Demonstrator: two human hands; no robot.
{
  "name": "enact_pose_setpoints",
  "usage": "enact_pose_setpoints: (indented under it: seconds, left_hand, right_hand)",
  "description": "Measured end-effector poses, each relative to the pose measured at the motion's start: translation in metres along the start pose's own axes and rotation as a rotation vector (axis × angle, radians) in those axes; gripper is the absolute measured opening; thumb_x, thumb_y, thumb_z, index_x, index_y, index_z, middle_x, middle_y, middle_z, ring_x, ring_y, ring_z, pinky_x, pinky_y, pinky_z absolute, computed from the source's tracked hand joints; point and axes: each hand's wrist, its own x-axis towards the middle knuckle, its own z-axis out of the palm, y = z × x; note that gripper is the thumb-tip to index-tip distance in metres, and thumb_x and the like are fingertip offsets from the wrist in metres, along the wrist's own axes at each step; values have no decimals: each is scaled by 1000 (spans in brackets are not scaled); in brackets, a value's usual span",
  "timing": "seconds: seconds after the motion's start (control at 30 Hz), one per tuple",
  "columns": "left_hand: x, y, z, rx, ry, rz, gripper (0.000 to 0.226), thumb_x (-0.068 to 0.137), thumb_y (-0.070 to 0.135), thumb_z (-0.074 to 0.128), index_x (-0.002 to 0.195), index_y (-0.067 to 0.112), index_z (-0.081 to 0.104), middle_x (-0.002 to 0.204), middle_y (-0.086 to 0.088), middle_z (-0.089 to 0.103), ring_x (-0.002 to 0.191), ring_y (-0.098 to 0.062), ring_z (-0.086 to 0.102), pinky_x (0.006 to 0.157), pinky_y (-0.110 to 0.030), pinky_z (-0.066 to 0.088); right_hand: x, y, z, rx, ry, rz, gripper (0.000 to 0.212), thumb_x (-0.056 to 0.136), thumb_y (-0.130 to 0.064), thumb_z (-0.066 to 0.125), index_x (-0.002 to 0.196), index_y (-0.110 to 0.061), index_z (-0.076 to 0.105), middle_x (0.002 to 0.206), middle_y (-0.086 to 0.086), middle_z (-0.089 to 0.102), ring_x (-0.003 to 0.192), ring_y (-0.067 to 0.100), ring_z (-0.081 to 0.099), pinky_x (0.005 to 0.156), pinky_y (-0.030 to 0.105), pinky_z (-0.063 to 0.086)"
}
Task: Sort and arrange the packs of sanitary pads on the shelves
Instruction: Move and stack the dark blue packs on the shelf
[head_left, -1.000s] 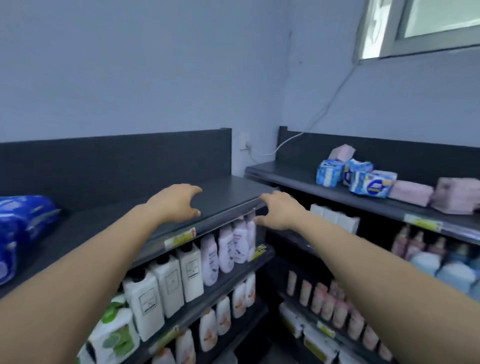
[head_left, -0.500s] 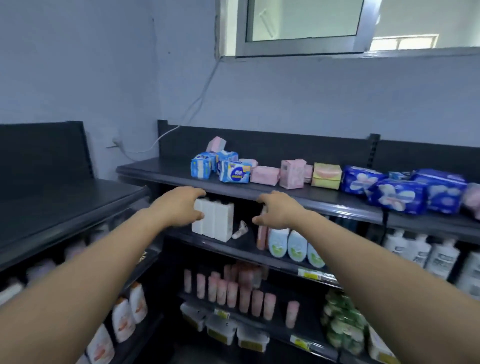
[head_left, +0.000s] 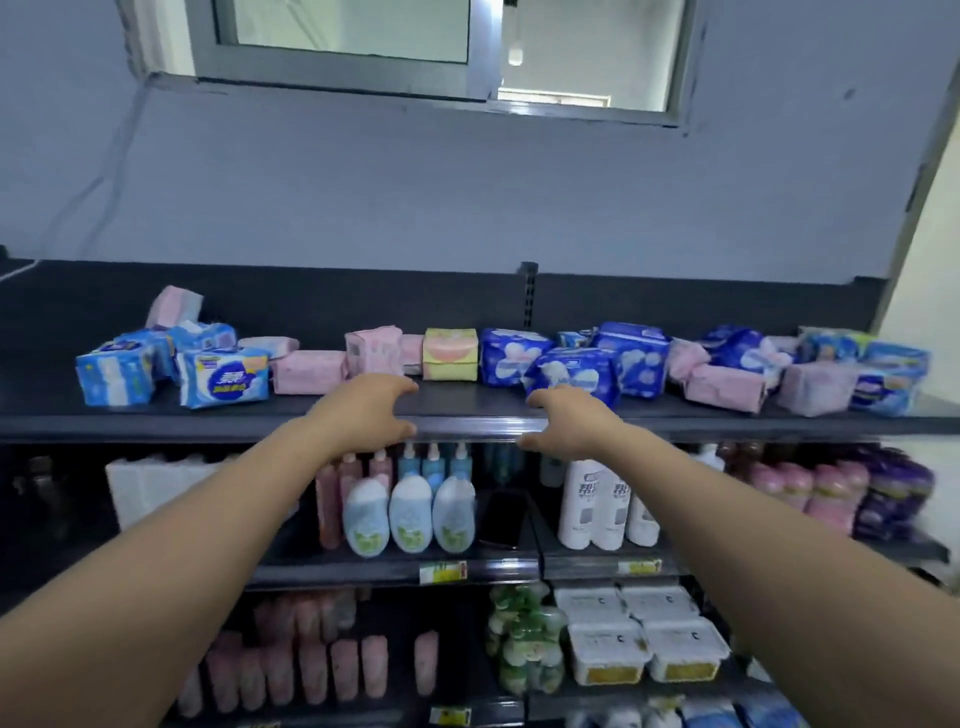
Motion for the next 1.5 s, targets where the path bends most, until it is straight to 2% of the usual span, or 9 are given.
enact_pose_setpoints:
  seconds: [0.37, 0.57, 0.77, 0.87, 0.97, 1.07, 1.2, 1.4, 1.5]
  left_hand:
    - [181, 67, 48, -37, -14, 162, 59, 89, 35, 63, 143, 23, 44, 146, -1, 47, 131, -21, 45, 105, -31, 38]
    - [257, 99, 80, -55, -34, 216, 66, 88, 38, 65, 147, 26, 37, 151, 1, 39, 137, -20, 38, 107, -30, 33]
    - [304, 164, 111, -49, -81, 477, 97, 65, 73, 62, 148, 37, 30, 158, 7, 24, 144, -15, 23, 116, -41, 24]
    - [324, 196, 122, 55, -102, 567, 80, 72, 64, 69, 142, 34, 44, 151, 8, 34, 139, -14, 31, 112, -38, 30]
    - [346, 215, 125, 95, -117, 603, 38, 81, 55, 67, 111, 31, 68, 139, 9, 47, 126, -14, 44, 102, -33, 39]
    - [366, 222, 122, 64, -93, 542, 21, 90, 43, 61, 71, 35, 64, 118, 14, 61, 107, -13, 58, 88, -31, 45]
    - [388, 220, 106, -77, 12, 362, 29, 92, 40, 59, 65, 33, 61, 77, 11, 64, 80, -16, 59, 77, -35, 50]
    - [388, 198, 85, -737, 236, 50, 39, 96, 26, 58, 80, -10, 59, 77, -29, 61, 69, -21, 53, 65, -30, 39]
    - [392, 175, 102, -720, 231, -148, 42, 93, 30, 62, 84, -11, 62, 82, -30, 66, 70, -20, 55, 67, -31, 41]
  right_hand:
    - [96, 128, -5, 16, 90, 183, 60, 86, -51, 62, 134, -16, 50, 135, 9, 52, 122, 28, 49, 96, 37, 44]
    - [137, 188, 9, 43, 151, 254, 48, 90, -36, 60, 132, -15, 51, 136, 9, 51, 123, 28, 48, 96, 36, 44]
    - [168, 262, 12, 59, 277, 348, 43, 89, -33, 58, 129, -16, 54, 132, 11, 53, 120, 29, 49, 94, 37, 44]
    - [180, 302, 5, 21, 320, 398, 46, 91, -28, 55, 135, -17, 49, 137, 13, 46, 126, 33, 42, 99, 40, 41]
    - [189, 346, -1, -53, 297, 453, 50, 90, -18, 52, 140, -22, 45, 149, 12, 34, 136, 33, 31, 105, 42, 35]
    - [200, 388, -6, -144, 247, 491, 55, 92, -16, 50, 144, -30, 41, 160, 11, 11, 146, 33, 13, 112, 48, 26]
    - [213, 427, -9, -185, 194, 504, 57, 91, -14, 50, 145, -30, 38, 161, 12, 6, 146, 33, 11, 111, 50, 30]
    - [237, 454, -13, -457, 279, 385, 34, 90, -10, 51, 122, -19, 62, 120, 8, 51, 114, 29, 45, 74, 32, 39]
    - [248, 461, -27, -427, 439, 374, 26, 89, -7, 51, 111, -12, 64, 114, 9, 57, 109, 30, 48, 72, 35, 38]
